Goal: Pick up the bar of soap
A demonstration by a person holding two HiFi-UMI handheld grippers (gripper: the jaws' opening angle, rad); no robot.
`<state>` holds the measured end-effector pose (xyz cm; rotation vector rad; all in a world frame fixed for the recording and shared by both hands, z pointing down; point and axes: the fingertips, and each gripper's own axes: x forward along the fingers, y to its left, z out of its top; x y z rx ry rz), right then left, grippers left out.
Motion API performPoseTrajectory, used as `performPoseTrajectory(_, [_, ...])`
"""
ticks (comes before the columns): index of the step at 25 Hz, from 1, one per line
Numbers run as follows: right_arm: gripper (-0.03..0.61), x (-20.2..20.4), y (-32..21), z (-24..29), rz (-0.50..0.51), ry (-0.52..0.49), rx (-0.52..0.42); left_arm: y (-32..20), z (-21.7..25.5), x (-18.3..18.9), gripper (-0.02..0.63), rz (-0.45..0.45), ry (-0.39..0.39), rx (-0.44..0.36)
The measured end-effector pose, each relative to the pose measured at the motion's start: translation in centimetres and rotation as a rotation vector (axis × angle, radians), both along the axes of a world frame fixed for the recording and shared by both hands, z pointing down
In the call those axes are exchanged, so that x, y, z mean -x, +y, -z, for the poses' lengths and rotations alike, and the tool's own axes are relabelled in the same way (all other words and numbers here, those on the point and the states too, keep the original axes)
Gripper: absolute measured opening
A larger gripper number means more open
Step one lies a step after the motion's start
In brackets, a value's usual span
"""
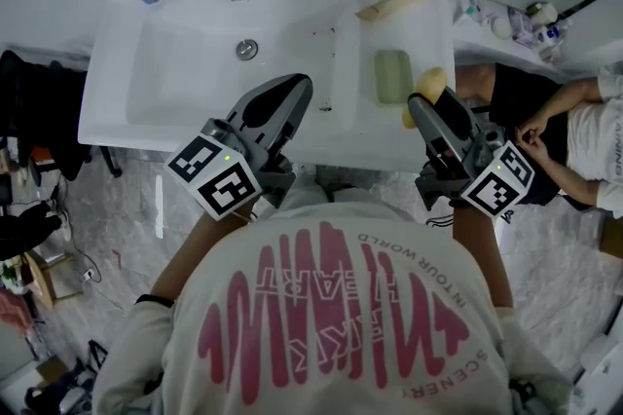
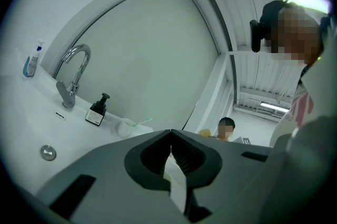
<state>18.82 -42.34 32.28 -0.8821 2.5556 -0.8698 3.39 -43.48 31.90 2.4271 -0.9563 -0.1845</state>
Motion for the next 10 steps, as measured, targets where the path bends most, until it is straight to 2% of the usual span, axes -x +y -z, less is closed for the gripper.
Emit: performPoseTrajectory(10, [0.206, -1.0, 0.7, -0.4, -0.005, -0.038, 0.012, 0.9, 0.0, -0.6, 0.009, 0.011, -0.007, -0.014])
